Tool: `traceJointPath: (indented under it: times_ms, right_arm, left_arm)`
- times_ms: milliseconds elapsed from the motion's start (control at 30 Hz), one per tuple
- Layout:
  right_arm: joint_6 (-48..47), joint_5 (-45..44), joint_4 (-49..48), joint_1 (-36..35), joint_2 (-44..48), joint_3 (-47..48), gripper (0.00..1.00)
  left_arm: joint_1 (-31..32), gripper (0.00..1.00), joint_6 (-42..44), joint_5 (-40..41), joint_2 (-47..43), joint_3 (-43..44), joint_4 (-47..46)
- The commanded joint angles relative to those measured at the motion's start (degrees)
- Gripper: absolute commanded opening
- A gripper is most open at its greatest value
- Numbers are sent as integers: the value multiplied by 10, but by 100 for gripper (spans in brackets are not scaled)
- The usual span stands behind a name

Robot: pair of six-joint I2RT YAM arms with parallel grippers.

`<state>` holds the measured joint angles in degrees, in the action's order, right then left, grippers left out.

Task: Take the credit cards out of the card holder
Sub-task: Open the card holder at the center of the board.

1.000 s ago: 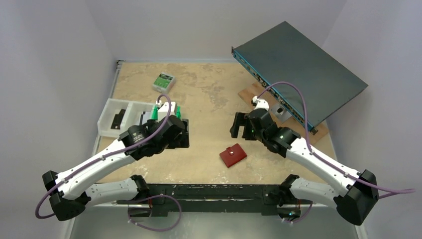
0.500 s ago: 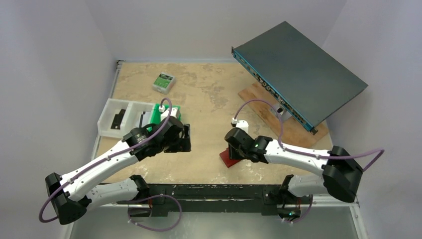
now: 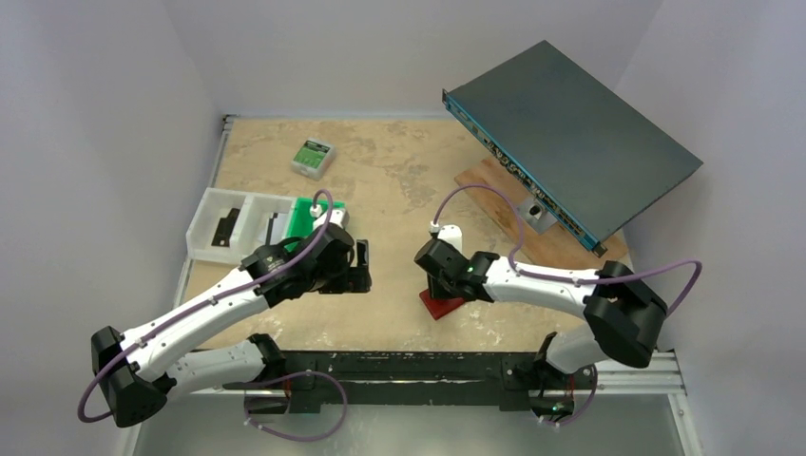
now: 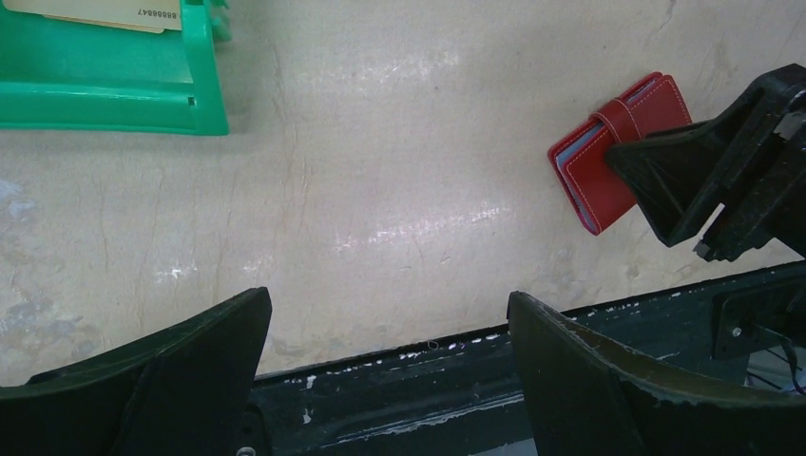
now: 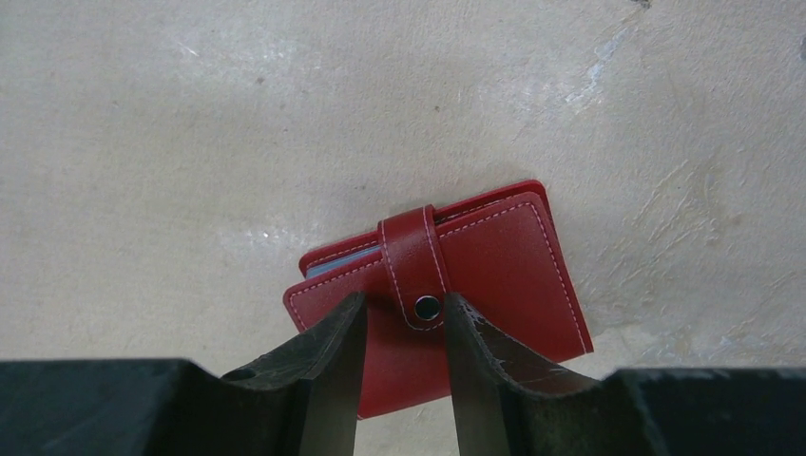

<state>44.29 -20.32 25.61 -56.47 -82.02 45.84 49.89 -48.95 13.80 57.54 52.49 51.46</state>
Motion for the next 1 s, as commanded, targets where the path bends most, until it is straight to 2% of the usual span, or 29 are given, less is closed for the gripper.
traceJointPath:
  times_ms: [0,167,300,433,500,533,767,867,967]
  right_arm:
    - [-13,-24,-1,0,-17,21,34]
    - [-10,-24,0,-1,-35,19,32]
    - [5,-11,3,0,-49,21,12]
    - [5,16,9,1,-52,30,12]
    - [5,29,13,0,-49,44,12]
    - [30,36,14,1,-49,48,0]
    - [119,90,-21,0,-26,66,0]
    - [143,113,-50,0,-23,59,0]
    - [155,134,-75,0,-25,50,0]
  left_arm:
    - [-4,96,-9,-12,1,-9,-21]
    - [-4,95,-16,-21,4,-19,-26]
    - [-4,93,-26,-42,6,-37,-48]
    - [-4,86,-33,-67,11,-56,-73]
    - [-3,79,-33,-81,18,-62,-88]
    - [-4,75,-33,-88,20,-65,-95]
    - [-4,54,-22,-129,30,-69,-131]
    - [-4,48,-17,-149,41,-71,-154]
    - [-4,46,-9,-164,62,-73,-179]
